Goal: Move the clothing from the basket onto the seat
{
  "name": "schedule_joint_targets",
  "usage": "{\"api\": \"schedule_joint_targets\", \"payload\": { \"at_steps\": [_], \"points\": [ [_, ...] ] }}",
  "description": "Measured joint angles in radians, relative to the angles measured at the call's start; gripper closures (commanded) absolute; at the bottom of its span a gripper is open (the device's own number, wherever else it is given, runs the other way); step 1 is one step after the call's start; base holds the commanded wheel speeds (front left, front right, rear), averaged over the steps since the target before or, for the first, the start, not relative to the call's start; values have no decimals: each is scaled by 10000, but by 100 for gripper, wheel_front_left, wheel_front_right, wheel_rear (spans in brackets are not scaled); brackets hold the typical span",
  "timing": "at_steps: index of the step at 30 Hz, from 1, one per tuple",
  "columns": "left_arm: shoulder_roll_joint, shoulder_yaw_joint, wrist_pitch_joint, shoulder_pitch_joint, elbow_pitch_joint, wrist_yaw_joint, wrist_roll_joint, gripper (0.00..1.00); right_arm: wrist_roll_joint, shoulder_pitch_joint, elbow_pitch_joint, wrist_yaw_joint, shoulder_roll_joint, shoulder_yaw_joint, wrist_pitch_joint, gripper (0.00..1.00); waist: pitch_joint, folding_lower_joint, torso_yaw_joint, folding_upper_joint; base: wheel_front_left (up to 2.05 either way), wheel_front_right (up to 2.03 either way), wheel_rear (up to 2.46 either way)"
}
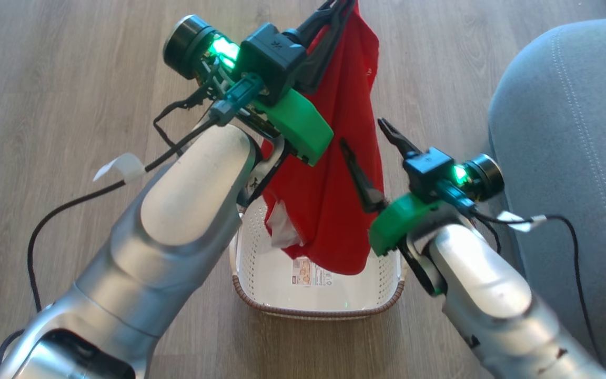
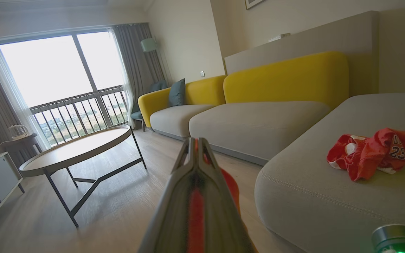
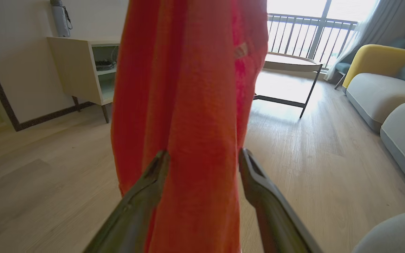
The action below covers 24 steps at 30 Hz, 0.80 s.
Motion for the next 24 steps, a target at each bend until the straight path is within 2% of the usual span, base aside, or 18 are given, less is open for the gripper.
{"api": "schedule_joint_targets", "payload": {
  "at_steps": [10, 17, 23, 24],
  "points": [
    [0, -334, -17, -71, -88, 100, -161, 100, -414, -918, 1538, 0, -4, 362, 0, 0, -35, 0, 238, 0, 0, 0, 0],
    [0, -606, -130, -88, -115, 173, -393, 100, 777, -1171, 3087, 0, -10, 1662, 13, 0, -80, 0, 381, 0, 0, 0, 0],
    [0, -790, -188, -88, -88, 249, -522, 100, 1818, -1515, 3567, 0, -10, 2535, 13, 0, -122, 0, 435, 0, 0, 0, 0],
    [0, -790, -188, -88, -88, 249, -522, 100, 1818, -1515, 3567, 0, -10, 2535, 13, 44, -122, 0, 435, 0, 0, 0, 0]
  ]
}}
